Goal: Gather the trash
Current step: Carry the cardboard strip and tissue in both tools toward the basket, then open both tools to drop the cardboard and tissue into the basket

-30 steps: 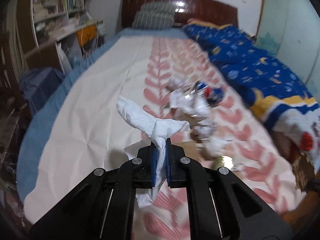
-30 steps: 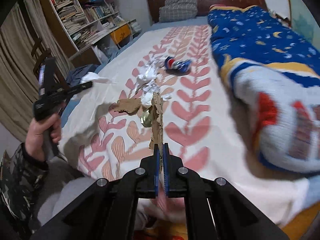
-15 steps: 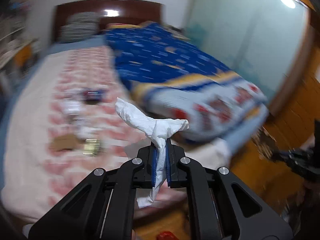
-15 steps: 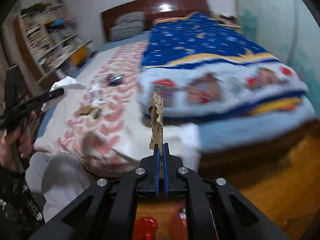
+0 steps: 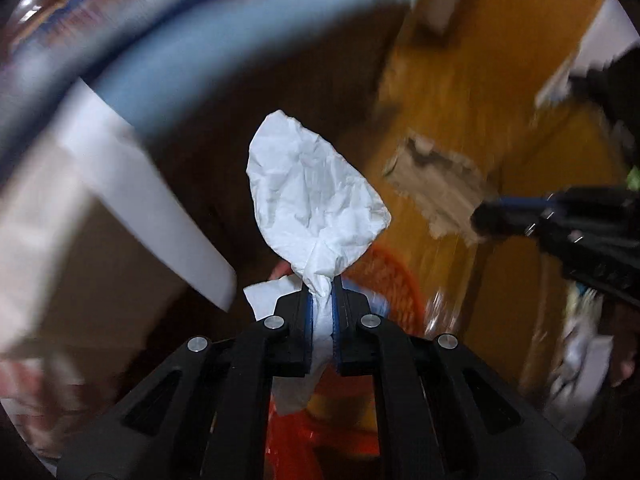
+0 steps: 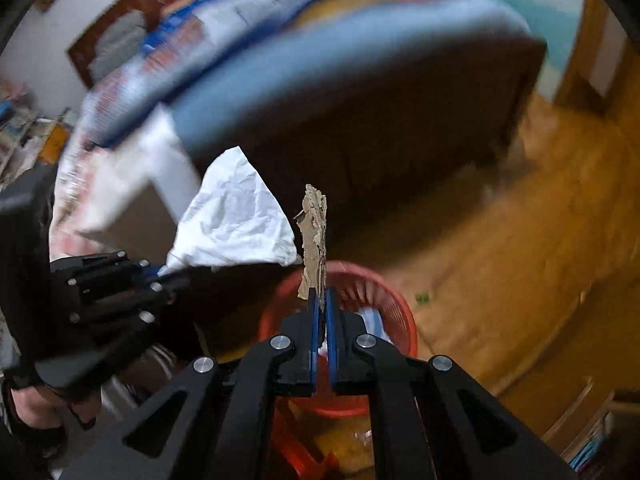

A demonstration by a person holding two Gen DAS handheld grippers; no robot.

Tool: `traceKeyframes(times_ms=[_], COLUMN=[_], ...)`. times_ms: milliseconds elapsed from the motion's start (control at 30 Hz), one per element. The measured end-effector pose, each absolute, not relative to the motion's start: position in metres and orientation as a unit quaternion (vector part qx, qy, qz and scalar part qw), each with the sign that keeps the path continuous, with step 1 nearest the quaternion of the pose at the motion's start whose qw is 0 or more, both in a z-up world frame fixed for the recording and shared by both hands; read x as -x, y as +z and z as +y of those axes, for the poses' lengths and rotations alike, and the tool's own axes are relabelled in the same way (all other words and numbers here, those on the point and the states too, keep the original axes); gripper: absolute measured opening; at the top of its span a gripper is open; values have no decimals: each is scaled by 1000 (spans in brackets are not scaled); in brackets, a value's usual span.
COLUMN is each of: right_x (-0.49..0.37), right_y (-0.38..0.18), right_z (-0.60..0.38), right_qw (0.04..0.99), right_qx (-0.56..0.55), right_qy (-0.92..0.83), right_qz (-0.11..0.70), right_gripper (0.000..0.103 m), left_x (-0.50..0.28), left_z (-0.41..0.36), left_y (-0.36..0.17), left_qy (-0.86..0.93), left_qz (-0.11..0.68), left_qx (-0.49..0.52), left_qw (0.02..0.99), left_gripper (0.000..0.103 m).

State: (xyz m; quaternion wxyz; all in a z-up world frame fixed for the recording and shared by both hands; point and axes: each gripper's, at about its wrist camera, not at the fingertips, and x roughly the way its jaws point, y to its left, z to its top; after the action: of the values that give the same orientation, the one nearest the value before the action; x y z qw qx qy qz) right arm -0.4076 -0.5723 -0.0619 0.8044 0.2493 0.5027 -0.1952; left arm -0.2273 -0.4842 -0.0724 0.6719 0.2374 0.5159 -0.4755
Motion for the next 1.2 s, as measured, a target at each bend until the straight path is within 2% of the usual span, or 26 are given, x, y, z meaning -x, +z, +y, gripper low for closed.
traceKeyframes(times_ms=[133,333,500,667,700,767,833,867,900,933,967,1100,1200], right_x=[419,421,422,421,420,422,423,425,425,426,427,425,415], right_y=[-139,-213,-261,-271,-272,-270,-264,-258,-251,-243,-236,-197,-162], right_z=[-581,-583,-578,-575,-576,-576,-580,-582,-585,-586,-586,-589,-585], right_qw=[769,733,702,699,698,698,699,704,708,714,718,741,762], right_qx=[-287,-327,-365,-369,-365,-364,-362,-358,-353,-347,-345,-324,-297], right_qy=[-202,-205,-216,-211,-214,-222,-227,-228,-228,-228,-229,-233,-226], right_qz=[534,560,573,575,577,575,573,570,568,563,559,541,528], right_gripper=[5,5,5,6,7,9,11,17,36,46,51,50,50], left_x=[237,234,241,246,247,243,244,244,242,242,241,236,221], left_z=[-495,-498,-503,-506,-506,-505,-506,-504,-503,-502,-501,-493,-473], left_y=[-142,-196,-221,-222,-222,-222,-218,-213,-207,-202,-195,-177,-138], left_qy=[-458,-438,-440,-438,-437,-435,-435,-437,-437,-436,-436,-426,-409], left_qz=[549,582,604,606,605,607,613,616,618,617,614,606,607], left_qx=[-297,-315,-317,-317,-318,-317,-303,-293,-280,-277,-276,-284,-256], left_qw=[633,609,584,584,585,584,585,586,590,593,598,609,632], left_gripper=[7,7,7,10,14,29,58,62,63,65,66,67,67])
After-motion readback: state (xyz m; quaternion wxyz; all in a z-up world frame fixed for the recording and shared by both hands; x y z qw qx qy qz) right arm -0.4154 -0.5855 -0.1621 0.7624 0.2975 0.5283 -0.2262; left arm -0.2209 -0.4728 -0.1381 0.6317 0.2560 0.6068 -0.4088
